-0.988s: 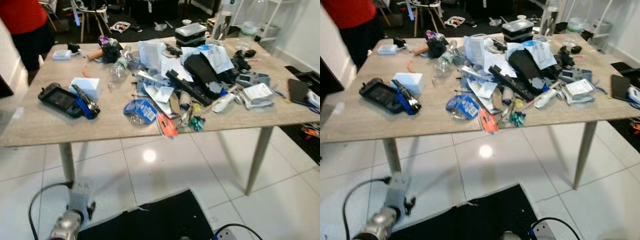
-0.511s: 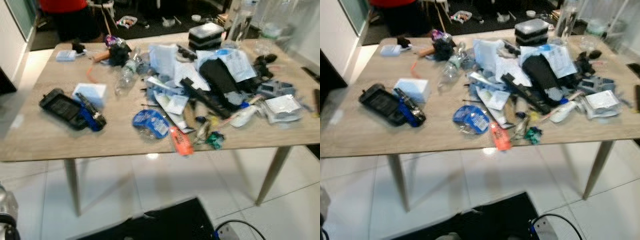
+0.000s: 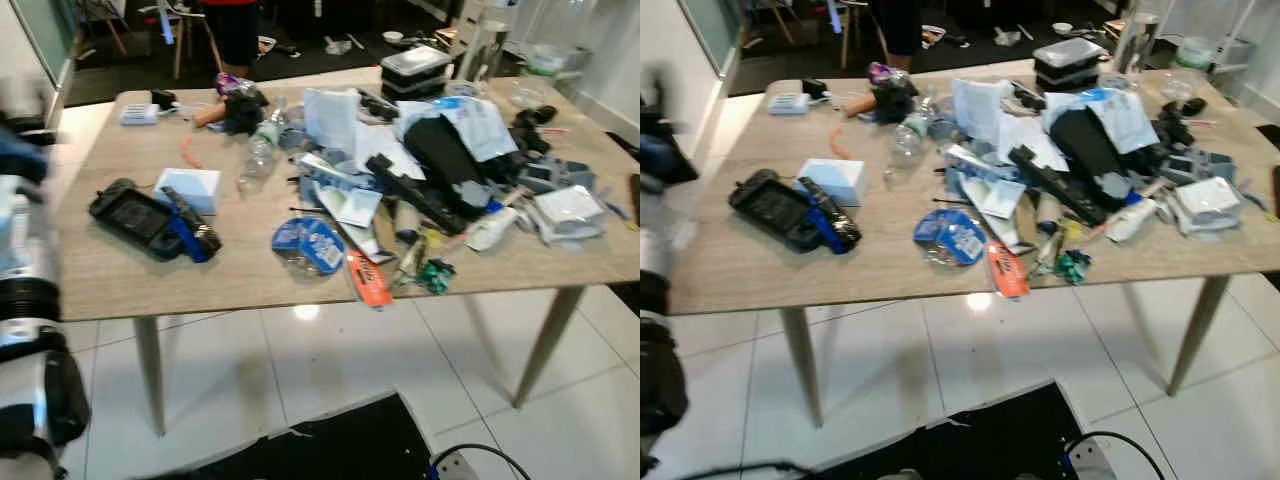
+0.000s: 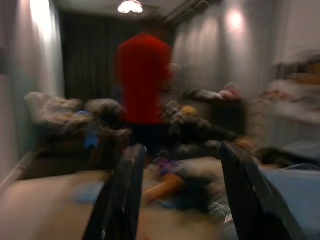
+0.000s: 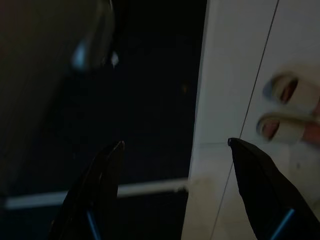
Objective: Picking trash to rubbish bin
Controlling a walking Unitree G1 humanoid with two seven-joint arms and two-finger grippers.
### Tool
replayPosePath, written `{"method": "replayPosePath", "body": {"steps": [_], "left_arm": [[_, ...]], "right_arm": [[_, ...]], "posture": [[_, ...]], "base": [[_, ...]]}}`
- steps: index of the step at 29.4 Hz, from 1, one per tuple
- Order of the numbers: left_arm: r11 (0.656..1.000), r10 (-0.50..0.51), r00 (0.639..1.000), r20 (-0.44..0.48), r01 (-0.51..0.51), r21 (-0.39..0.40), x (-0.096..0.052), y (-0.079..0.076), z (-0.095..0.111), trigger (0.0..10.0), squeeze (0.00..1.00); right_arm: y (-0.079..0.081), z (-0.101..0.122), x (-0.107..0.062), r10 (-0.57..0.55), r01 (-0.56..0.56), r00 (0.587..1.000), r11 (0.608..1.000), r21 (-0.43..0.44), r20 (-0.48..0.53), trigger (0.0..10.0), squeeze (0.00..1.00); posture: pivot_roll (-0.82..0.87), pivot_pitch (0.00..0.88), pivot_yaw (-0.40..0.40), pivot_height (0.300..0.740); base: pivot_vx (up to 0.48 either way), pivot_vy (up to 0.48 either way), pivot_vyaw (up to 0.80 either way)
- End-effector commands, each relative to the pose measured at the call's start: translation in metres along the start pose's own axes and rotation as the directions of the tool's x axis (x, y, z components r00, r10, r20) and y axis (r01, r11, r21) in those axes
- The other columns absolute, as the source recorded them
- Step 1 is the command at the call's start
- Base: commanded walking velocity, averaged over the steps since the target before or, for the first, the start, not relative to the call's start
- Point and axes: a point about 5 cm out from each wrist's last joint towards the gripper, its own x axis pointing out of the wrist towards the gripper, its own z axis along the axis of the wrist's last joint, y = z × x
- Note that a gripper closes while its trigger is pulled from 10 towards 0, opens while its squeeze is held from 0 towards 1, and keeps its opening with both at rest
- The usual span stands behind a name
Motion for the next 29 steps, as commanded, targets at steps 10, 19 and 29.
{"method": "replayPosePath", "body": {"steps": [10,19,29], "left_arm": [[0.97,-0.232,0.968,-0.098,0.224,-0.091,-0.02,-0.056,-0.042,10.0,0.0],[0.937,-0.349,0.924,-0.16,0.35,-0.022,-0.029,-0.053,-0.036,10.0,0.0],[0.854,-0.418,0.847,-0.33,0.49,0.176,-0.043,-0.021,-0.022,10.0,0.0]], "right_arm": [[0.001,-0.004,0.0,0.005,-0.004,1.0,1.0,0.01,-0.013,10.0,0.0],[0.001,-0.004,0.0,0.009,-0.009,1.0,1.0,0.01,-0.013,10.0,0.0],[0.002,-0.003,0.0,0.014,-0.014,1.0,1.0,0.005,-0.015,10.0,0.0]], "posture": [[0.03,0.113,0.062,0.74],[0.03,0.113,0.062,0.74],[0.04,0.114,0.065,0.74]], "base": [[0.48,0.0,0.0],[0.416,0.0,0.0],[0.0,0.0,0.0]]}}
